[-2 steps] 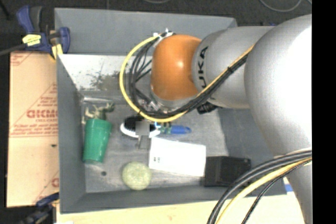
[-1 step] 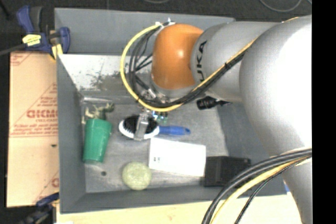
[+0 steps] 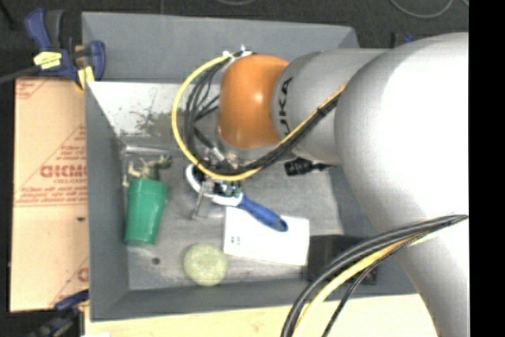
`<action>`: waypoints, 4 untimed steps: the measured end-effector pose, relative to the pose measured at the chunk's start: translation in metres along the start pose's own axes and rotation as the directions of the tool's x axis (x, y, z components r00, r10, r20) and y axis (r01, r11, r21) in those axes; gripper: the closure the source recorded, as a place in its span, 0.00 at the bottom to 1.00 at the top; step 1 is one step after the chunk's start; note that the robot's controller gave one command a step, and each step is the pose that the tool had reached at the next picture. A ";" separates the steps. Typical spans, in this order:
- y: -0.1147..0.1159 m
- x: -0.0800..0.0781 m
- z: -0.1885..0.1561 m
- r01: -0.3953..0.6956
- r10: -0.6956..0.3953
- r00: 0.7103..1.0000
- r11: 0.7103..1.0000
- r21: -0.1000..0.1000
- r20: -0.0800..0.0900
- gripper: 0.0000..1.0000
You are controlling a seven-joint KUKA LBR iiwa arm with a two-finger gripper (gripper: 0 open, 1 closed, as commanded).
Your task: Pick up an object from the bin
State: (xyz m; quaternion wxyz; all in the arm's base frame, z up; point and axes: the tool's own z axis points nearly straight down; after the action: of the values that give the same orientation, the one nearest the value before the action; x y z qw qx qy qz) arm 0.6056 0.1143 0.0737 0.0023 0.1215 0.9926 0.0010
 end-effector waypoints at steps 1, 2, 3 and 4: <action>-0.012 0.009 0.003 -0.272 0.272 0.962 0.962 0.003 -0.002 1.00; -0.011 0.009 0.003 -0.272 0.272 0.962 0.962 0.003 -0.003 1.00; -0.012 0.009 0.002 -0.273 0.273 0.962 0.962 0.003 -0.003 1.00; -0.012 0.009 -0.005 -0.273 0.273 0.962 0.962 0.003 -0.003 1.00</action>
Offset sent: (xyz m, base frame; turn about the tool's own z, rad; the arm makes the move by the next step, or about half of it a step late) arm 0.0000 0.0000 0.0000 0.0000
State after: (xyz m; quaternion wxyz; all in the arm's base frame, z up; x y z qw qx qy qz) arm 0.5937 0.1052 0.0781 0.0003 0.2573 0.9663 0.0004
